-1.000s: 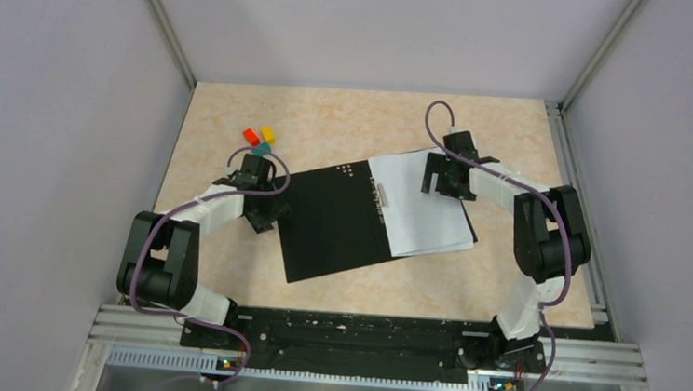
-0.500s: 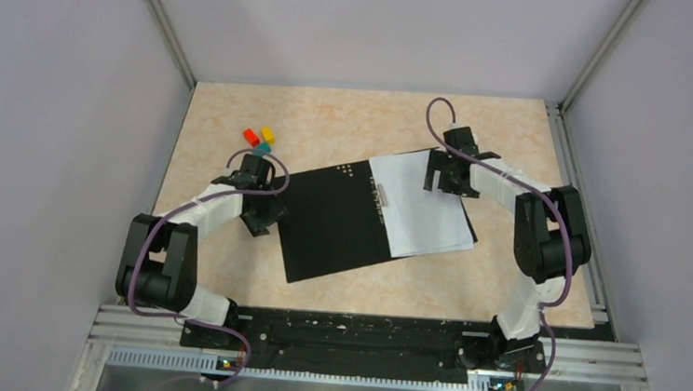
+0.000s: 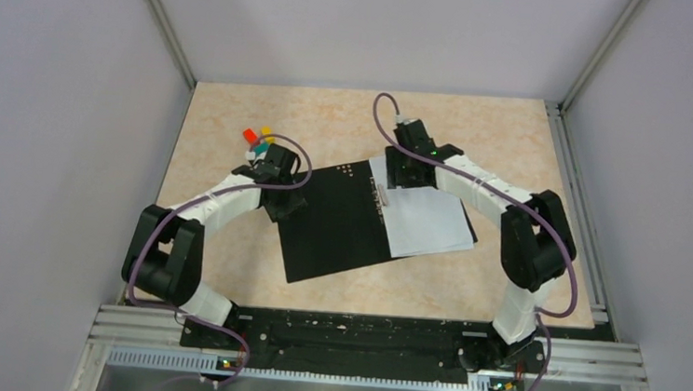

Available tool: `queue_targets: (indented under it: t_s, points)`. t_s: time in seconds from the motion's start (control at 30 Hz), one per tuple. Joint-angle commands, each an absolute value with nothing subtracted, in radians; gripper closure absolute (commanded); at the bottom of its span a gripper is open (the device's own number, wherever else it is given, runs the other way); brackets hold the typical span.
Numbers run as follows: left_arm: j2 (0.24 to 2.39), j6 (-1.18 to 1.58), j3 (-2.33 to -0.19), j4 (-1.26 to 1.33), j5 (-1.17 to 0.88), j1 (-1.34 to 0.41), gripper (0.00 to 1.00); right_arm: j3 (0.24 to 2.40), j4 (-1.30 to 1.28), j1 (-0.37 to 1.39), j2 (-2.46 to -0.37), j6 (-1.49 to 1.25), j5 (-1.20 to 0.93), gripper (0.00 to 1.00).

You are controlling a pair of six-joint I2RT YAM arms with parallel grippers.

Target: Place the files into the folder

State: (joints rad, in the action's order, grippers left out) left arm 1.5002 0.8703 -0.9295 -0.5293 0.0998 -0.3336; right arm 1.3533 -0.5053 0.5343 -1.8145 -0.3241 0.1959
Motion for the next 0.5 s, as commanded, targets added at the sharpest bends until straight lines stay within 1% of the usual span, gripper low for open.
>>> queue_targets:
  t_s: [0.0,0.1,0.23,0.37,0.47]
  points:
    - [1.524,0.904,-0.957,-0.505,0.14,-0.33,0.48,1.454,-0.511,0.622,-1.868,-0.302,0.191,0.42]
    - [1.529,0.902,-0.951,-0.496,0.151,-0.33,0.48,1.489,-0.515,0.643,-1.914,-0.296,0.177,0.44]
    - [1.531,0.913,-0.936,-0.482,0.143,-0.325,0.48,1.543,-0.563,0.656,-1.978,-0.283,0.2,0.5]
    - [1.528,0.924,-0.929,-0.477,0.143,-0.324,0.48,1.538,-0.566,0.658,-1.995,-0.278,0.207,0.55]
    - [1.523,0.931,-0.924,-0.477,0.148,-0.324,0.48,1.534,-0.567,0.66,-2.007,-0.279,0.19,0.64]
